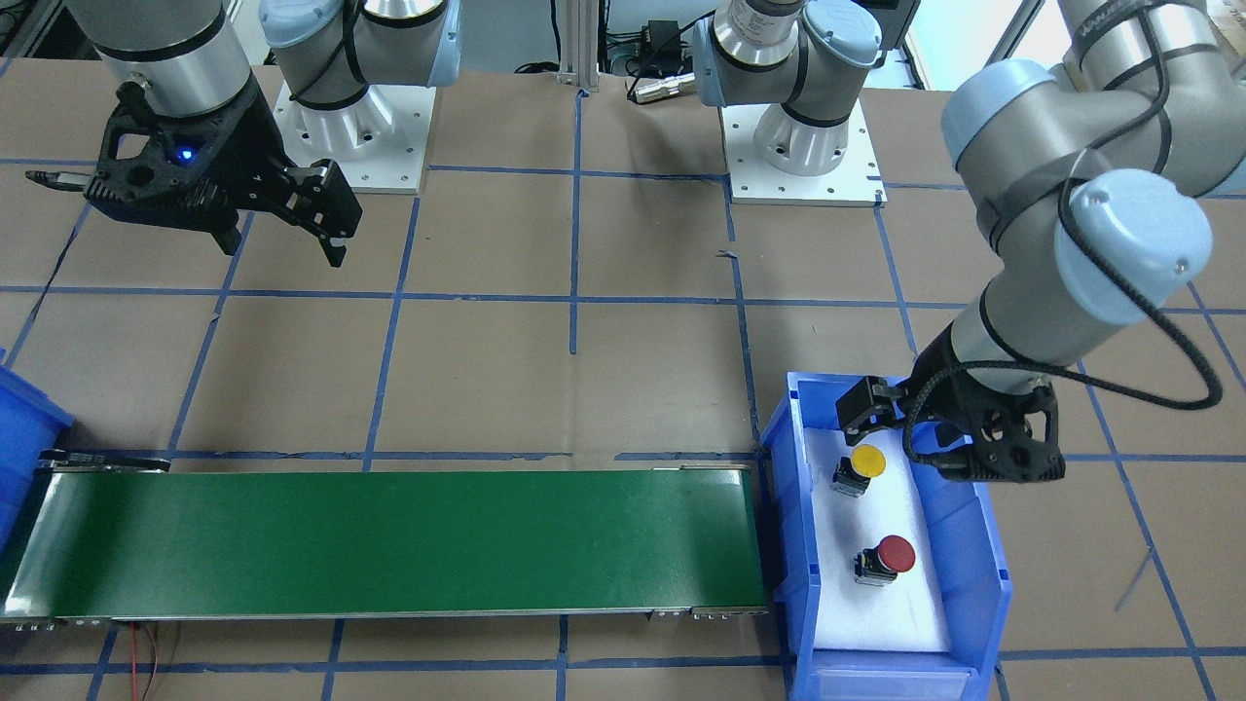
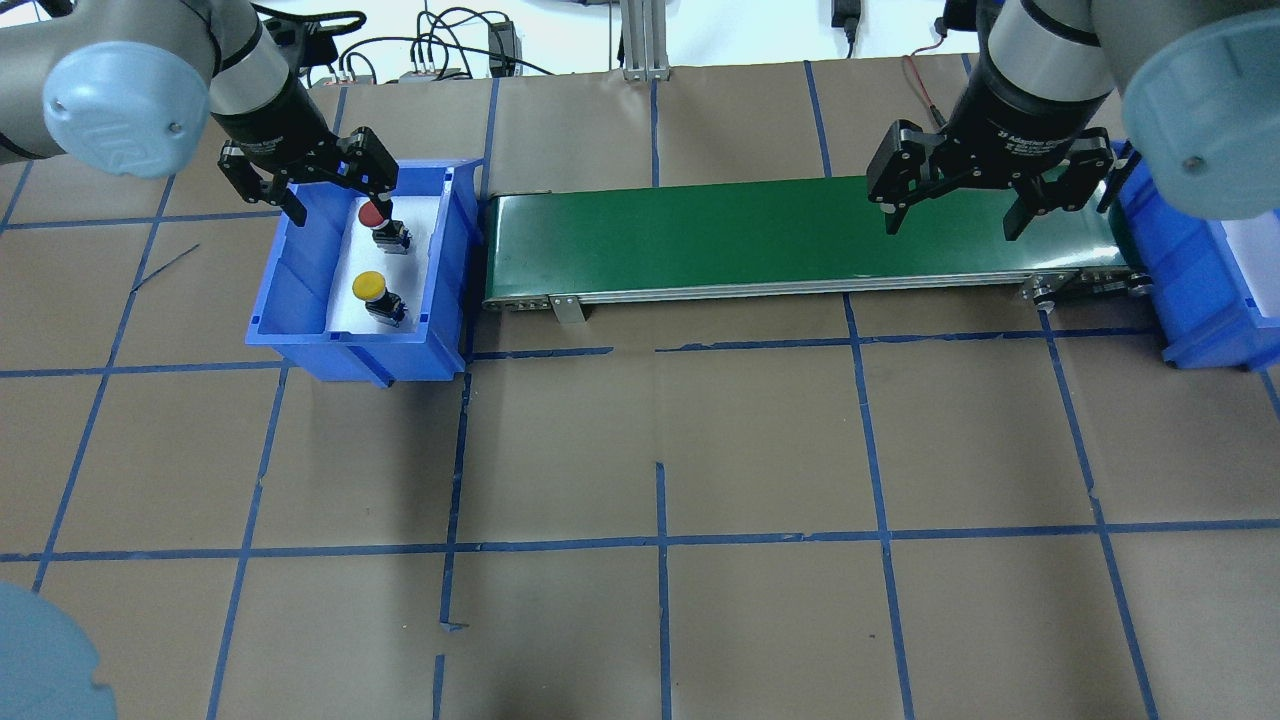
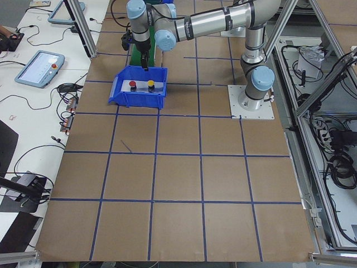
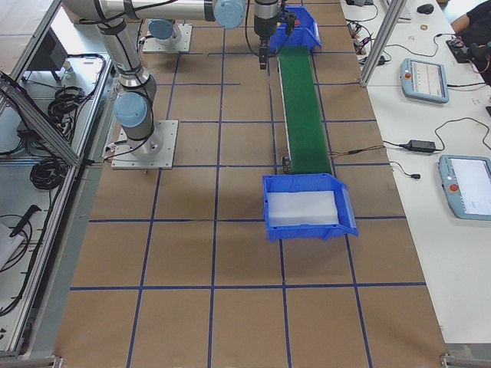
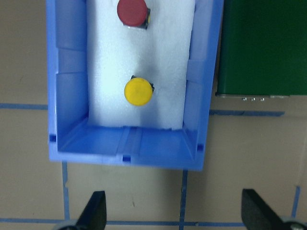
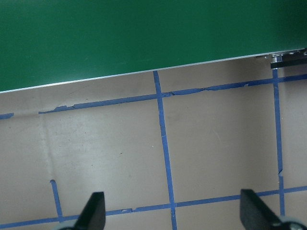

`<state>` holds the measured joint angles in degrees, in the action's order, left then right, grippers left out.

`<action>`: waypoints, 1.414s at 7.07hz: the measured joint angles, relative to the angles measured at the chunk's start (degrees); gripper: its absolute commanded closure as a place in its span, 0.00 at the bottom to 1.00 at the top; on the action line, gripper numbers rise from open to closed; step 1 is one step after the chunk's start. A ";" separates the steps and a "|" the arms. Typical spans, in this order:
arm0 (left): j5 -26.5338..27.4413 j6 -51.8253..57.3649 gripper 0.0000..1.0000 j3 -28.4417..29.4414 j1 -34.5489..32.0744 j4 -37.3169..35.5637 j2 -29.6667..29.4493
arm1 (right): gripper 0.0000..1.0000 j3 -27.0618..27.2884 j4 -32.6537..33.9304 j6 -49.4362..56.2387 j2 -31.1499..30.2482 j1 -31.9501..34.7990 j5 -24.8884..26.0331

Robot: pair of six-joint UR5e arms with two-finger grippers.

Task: Transport two buttons from left to right
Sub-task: 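Lower the left gripper into the blue bin over the yellow button, then close the left gripper on the yellow button and lift it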

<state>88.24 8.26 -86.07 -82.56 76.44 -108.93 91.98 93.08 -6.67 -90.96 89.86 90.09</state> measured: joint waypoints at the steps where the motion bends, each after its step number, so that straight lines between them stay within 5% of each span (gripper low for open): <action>1: 0.19 1.59 0.01 -0.52 0.13 -2.21 -1.82 | 0.00 0.00 0.00 -0.01 0.00 0.01 0.00; 7: 0.54 3.02 0.12 -7.96 1.34 -8.60 -4.47 | 0.00 0.04 0.00 0.07 0.00 0.02 0.00; 10: 0.63 3.19 0.47 -9.27 1.51 -9.98 -4.52 | 0.00 0.04 0.04 0.02 0.00 0.05 0.00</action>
<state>88.87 11.44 -95.34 -81.04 66.46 -113.45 92.02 93.11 -6.65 -90.97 89.91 90.09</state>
